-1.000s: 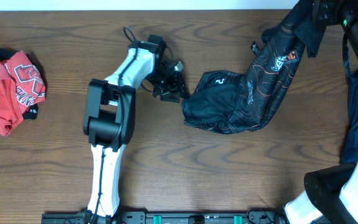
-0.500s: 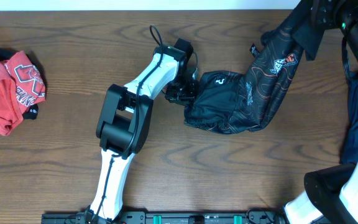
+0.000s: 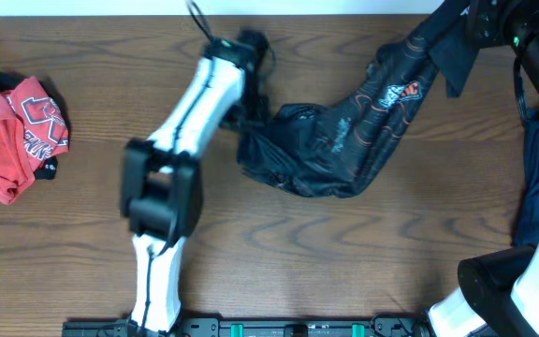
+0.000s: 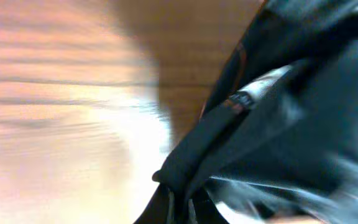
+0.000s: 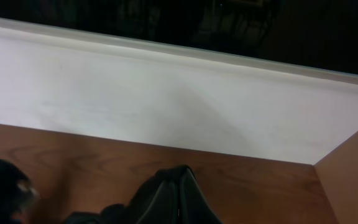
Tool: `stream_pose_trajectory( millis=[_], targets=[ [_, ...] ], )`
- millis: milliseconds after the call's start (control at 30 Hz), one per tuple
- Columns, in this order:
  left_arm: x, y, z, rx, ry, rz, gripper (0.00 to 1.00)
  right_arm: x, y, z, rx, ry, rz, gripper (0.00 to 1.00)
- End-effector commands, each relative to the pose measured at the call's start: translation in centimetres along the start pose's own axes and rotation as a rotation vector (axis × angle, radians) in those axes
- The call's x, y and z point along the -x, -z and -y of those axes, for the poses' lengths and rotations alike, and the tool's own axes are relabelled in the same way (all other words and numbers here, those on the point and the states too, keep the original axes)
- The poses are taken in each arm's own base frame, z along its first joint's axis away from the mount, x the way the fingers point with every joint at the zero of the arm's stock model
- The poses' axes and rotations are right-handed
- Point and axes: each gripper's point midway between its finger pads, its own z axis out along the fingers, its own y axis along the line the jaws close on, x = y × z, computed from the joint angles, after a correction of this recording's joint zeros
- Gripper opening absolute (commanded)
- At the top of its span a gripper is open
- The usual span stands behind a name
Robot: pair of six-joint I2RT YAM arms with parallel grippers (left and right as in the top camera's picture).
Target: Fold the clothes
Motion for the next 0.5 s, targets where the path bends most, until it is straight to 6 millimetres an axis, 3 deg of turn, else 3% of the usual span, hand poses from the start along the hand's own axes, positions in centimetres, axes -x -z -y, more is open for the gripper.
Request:
stream_pose_trajectory(
  millis=[0, 133, 233, 467],
  targets=[
    [1.8, 11.2, -0.7, -0.006, -0.027, 0.276, 0.06, 0.0, 0.0, 0.3, -0.005, -0.001, 0.001, 0.01],
    [1.0, 17.9, -1.2, -0.024, -0.026, 0.440, 0.06, 0.0, 0.0, 0.3, -0.006, -0.001, -0.001, 0.01],
    [0.3, 21.6, -2.5, 0.012, -0.004, 0.539, 0.06, 0.1, 0.0, 0.7, -0.025, -0.003, 0.002, 0.01],
    [-1.4, 30.6, -7.7, 0.140, 0.113, 0.815, 0.06, 1.2, 0.2, 4.6, -0.154, -0.040, 0.050, 0.01]
  ],
)
